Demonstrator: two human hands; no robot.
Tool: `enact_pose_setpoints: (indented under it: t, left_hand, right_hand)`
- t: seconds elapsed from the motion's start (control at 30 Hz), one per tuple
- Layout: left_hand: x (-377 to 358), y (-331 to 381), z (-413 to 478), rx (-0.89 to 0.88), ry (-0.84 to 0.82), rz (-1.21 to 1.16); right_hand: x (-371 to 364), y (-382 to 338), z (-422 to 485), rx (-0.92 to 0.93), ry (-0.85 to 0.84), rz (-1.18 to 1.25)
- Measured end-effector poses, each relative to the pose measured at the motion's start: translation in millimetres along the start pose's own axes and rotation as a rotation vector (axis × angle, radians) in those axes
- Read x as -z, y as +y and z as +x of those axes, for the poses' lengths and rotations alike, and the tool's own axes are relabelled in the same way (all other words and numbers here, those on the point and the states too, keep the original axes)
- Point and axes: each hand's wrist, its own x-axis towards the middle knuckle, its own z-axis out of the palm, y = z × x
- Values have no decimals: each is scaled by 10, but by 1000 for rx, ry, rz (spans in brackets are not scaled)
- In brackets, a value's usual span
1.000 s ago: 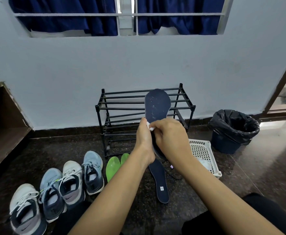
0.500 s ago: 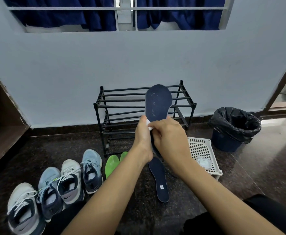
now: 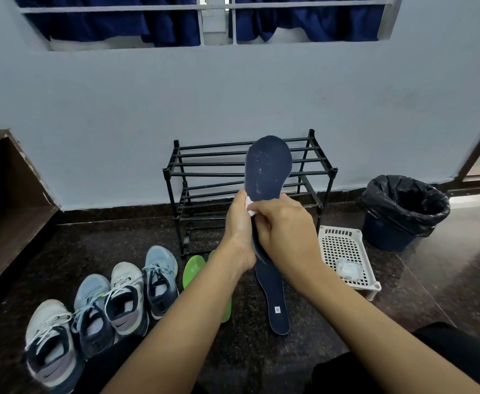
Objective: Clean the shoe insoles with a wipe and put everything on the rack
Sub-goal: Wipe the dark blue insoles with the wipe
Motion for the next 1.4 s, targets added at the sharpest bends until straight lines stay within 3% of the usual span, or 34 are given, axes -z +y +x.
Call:
enact_pose_setpoints:
  t: [0.2,0.43,0.77,0.97,1.23,1.4]
  left_hand:
    - [-65,-14,-104,11,-65,-14]
    - [19,39,-41,2,-19,39]
    - [-61,-47,-96,32,-15,22]
    - [30,42,-28,9,41,51]
    - [-75,-64,-139,27,-12,60]
    - [-1,-41,-61,-32,50,47]
  right_hand:
    - [28,104,147,-25,72,-30]
    - [-20,-89,-61,13,6,-53]
    - [-50,123,79,-34,64,-77]
    - [-139,-20,-77,15,-35,-139]
    - [7,154,82,-82,74,-132]
    - [-58,29,-29,0,-2,-173]
